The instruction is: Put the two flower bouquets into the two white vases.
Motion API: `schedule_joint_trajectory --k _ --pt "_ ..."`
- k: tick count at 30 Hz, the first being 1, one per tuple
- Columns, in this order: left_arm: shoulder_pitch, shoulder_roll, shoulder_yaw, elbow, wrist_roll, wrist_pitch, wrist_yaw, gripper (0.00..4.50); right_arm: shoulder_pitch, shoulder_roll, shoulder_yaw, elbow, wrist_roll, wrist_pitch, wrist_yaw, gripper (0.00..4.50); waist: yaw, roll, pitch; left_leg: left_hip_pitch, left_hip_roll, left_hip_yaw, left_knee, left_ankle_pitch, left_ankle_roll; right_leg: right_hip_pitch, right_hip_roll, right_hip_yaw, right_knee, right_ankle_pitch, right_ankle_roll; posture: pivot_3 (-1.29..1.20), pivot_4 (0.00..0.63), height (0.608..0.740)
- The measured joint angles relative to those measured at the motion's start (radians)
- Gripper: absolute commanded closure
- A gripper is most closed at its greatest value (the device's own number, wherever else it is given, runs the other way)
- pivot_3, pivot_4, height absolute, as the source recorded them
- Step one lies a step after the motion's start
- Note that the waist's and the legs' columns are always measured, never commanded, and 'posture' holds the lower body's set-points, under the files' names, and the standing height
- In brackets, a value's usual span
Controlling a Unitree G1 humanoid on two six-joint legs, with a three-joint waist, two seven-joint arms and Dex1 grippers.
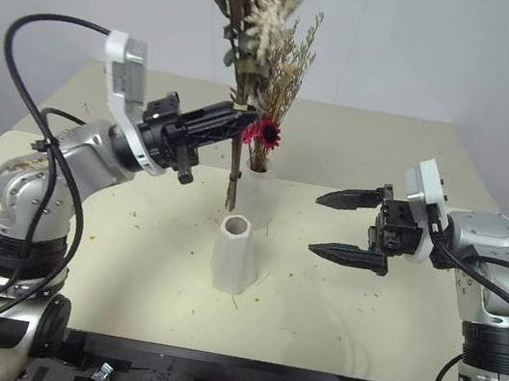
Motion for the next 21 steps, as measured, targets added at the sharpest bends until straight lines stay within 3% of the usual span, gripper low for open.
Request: schedule_joint_trajectory --k 21 --pt "0.112 0.009 -0.067 -0.032 0.017 0.011 -0.012 4.37 0.033 -0.003 -0.007 -0.026 0.002 0.004 -0.023 0.0 0.001 0.0 0.0 0.0 0.0 0.0 0.0 0.0 0.0 0.0 0.0 0.0 0.0 0.0 0.0 0.0 0.15 0.74"
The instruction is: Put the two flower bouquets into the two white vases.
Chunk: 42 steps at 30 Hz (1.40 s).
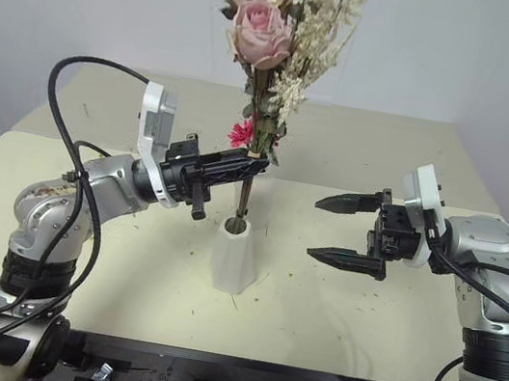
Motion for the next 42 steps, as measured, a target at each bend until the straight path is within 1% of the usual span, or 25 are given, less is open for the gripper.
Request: schedule_joint_trajectory --k 4,6,7,9,11,16,18,26,29,33,38,42 --pt "0.008 0.009 -0.004 0.0 0.013 -0.001 -0.002 4.37 0.0 0.0 0.0 0.0 0.0 0.0 -0.006 0.0 0.0 0.0 0.0 0.0 0.0 0.0 0.0 0.0 0.0 0.0 0.0 0.0 0.0 0.0 0.0 0.0 0.15 0.74" --pt "0.022 0.01 -0.007 0.0 0.017 -0.001 -0.007 3.65 0.0 0.0 0.0 0.0 0.0 0.0 -0.008 0.0 -0.001 0.0 0.0 0.0 0.0 0.0 0.0 0.0 0.0 0.0 0.0 0.0 0.0 0.0 0.0 0.0 0.15 0.74" --pt "0.03 0.012 -0.01 0.0 0.021 -0.001 -0.008 3.43 0.0 0.0 0.0 0.0 0.0 0.0 -0.009 0.0 -0.001 0.0 0.0 0.0 0.0 0.0 0.0 0.0 0.0 0.0 0.0 0.0 0.0 0.0 0.0 0.0 0.15 0.74" --pt "0.04 0.019 -0.016 0.0 0.032 0.0 -0.01 2.84 0.0 0.0 0.0 0.0 0.0 0.0 -0.009 0.0 -0.001 0.0 0.0 0.0 0.0 0.0 0.0 0.0 0.0 0.0 0.0 0.0 0.0 0.0 0.0 0.0 0.15 0.74" --pt "0.043 0.028 -0.016 0.0 0.032 0.001 -0.014 2.17 0.0 0.0 0.0 -0.001 0.0 0.0 -0.01 0.0 0.0 0.0 0.0 0.0 0.0 0.0 0.0 0.0 0.0 0.0 0.0 0.0 0.0 0.0 0.0 0.0 0.15 0.74" --pt "0.12 0.097 -0.008 -0.047 0.009 0.015 -0.05 0.57 0.0 0.001 0.0 -0.004 0.0 0.0 -0.01 0.0 -0.004 0.0 0.0 0.0 0.0 0.0 0.0 0.0 0.0 0.0 0.0 0.0 0.0 0.0 0.0 0.0 0.15 0.74" --pt "0.171 0.145 0.014 -0.075 -0.005 0.022 -0.063 0.03 0.001 0.001 0.0 -0.004 0.0 0.0 -0.01 0.0 -0.005 0.0 0.0 0.001 0.0 0.0 0.0 0.0 0.0 0.0 0.0 0.0 0.001 0.0 0.0 0.0 0.15 0.74" --pt "0.3 0.257 0.099 -0.128 -0.024 0.032 -0.073 0.03 -0.003 0.009 0.002 0.012 -0.003 -0.002 -0.007 0.0 0.0 0.0 0.0 0.001 0.0 0.0 0.0 0.0 0.0 0.0 0.0 0.0 0.001 -0.001 0.0 0.0 0.15 0.74" --pt "0.313 0.264 0.108 -0.129 -0.022 0.031 -0.068 0.03 -0.007 0.016 0.004 0.025 -0.004 -0.003 -0.007 0.0 0.002 0.0 0.0 0.001 0.0 0.0 0.0 0.0 0.0 0.0 0.0 0.0 0.001 -0.001 0.0 0.0 0.15 0.74" --pt "0.269 0.199 0.077 -0.113 -0.011 0.019 -0.044 0.03 -0.024 0.026 0.01 0.029 -0.005 -0.004 -0.007 0.0 0.005 0.0 0.0 0.001 0.0 0.0 0.0 0.0 0.0 0.0 0.0 0.0 0.0 0.0 0.0 0.0 0.15 0.74" --pt "0.165 0.102 -0.002 -0.025 0.038 -0.011 -0.041 0.03 -0.033 0.027 0.011 0.031 -0.005 -0.004 -0.008 0.0 0.004 0.0 0.0 0.0 0.0 0.0 0.0 0.0 0.0 0.0 0.0 0.0 0.0 0.0 -0.001 0.0 0.15 0.74" --pt "0.104 0.057 -0.045 0.032 0.075 -0.037 -0.062 0.03 -0.031 0.026 0.011 0.027 -0.005 -0.003 -0.012 0.0 0.0 0.0 0.0 0.0 0.0 0.0 0.0 0.0 0.0 0.0 0.0 0.0 0.0 0.0 -0.001 0.0 0.15 0.74"
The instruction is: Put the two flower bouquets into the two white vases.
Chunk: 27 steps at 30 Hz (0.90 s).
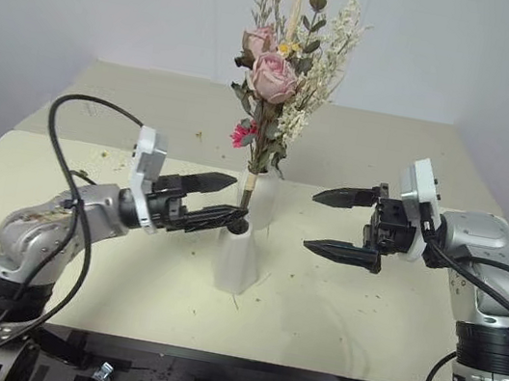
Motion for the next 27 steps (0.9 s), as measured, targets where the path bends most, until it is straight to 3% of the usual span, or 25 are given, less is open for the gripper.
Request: schedule_joint_trajectory --k 8,21,27 --pt "-0.037 -0.02 -0.016 0.02 -0.013 -0.006 -0.078 0.03 0.03 -0.002 -0.001 -0.025 0.002 0.01 -0.02 0.0 -0.002 0.0 0.0 0.0 0.0 0.0 0.0 0.0 0.0 0.0 0.0 0.0 0.0 0.0 0.001 0.0 0.15 0.74" --pt "0.055 0.102 0.062 -0.083 -0.106 0.037 -0.12 0.03 0.011 0.003 0.002 -0.008 0.001 0.01 -0.015 0.0 0.0 0.0 0.0 0.0 0.0 0.0 0.0 0.0 0.0 0.0 0.0 0.0 0.0 -0.001 0.001 0.0 0.15 0.74" --pt "0.182 0.226 0.115 -0.104 -0.082 0.038 -0.129 0.03 0.004 0.009 0.006 0.004 -0.002 0.01 -0.006 0.0 -0.006 0.0 0.0 0.001 0.001 0.0 0.0 0.0 0.0 0.0 0.0 0.001 0.001 -0.001 0.001 0.0 0.15 0.74"
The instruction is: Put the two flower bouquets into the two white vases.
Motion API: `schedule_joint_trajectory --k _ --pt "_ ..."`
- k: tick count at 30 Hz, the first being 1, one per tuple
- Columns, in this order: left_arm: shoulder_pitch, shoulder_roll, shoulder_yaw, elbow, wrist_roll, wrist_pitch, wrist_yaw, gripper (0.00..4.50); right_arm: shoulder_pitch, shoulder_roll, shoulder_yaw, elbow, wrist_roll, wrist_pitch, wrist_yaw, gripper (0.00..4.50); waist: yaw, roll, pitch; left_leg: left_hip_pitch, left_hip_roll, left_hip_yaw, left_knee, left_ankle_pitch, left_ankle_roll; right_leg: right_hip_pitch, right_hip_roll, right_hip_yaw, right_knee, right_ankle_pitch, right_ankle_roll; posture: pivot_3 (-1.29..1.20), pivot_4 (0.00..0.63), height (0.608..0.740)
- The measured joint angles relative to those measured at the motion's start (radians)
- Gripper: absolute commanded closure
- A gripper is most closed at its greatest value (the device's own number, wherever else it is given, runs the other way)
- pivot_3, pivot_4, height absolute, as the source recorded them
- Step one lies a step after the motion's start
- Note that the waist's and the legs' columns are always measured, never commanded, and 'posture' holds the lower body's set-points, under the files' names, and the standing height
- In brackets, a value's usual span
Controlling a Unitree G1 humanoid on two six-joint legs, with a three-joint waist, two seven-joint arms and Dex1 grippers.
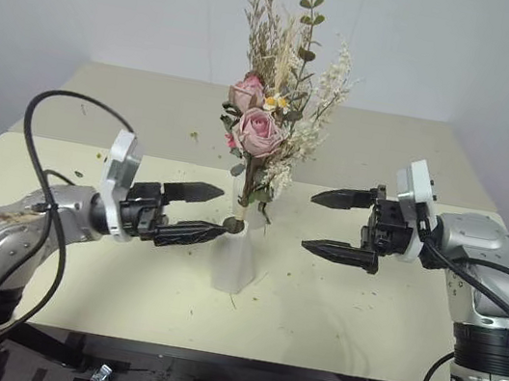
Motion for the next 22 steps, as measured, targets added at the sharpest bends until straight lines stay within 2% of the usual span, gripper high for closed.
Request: schedule_joint_trajectory --k 4,9,16,22 --pt "0.117 0.109 0.108 0.002 0.003 -0.003 -0.038 0.03 0.002 -0.007 0.002 0.005 -0.011 0.0 0.0 0.0 -0.001 0.0 0.0 0.0 0.0 0.0 0.0 0.0 0.0 -0.001 0.0 0.0 0.0 -0.001 -0.001 0.0 0.15 0.74" --pt "0.201 0.185 0.258 -0.001 0.0 -0.007 -0.065 0.03 0.01 -0.016 -0.001 0.011 -0.017 0.0 -0.014 0.0 0.008 0.0 0.0 0.0 0.0 0.0 0.0 0.0 0.0 -0.001 0.0 -0.001 0.0 -0.001 -0.001 0.0 0.15 0.74" --pt "0.287 0.219 0.381 -0.021 -0.007 -0.009 -0.08 0.03 0.067 -0.053 -0.017 0.009 -0.016 0.005 -0.038 0.0 0.007 0.0 0.0 -0.001 0.0 0.0 0.0 0.0 0.0 -0.001 0.0 -0.001 -0.001 -0.001 -0.001 0.0 0.15 0.74" --pt "0.316 0.219 0.422 -0.077 -0.046 -0.005 -0.059 0.03 0.102 -0.076 -0.051 0.009 -0.016 0.01 -0.06 0.0 0.006 0.0 0.0 0.0 0.001 0.001 0.0 0.0 0.0 -0.001 0.0 -0.001 0.0 -0.001 -0.001 0.0 0.15 0.74"
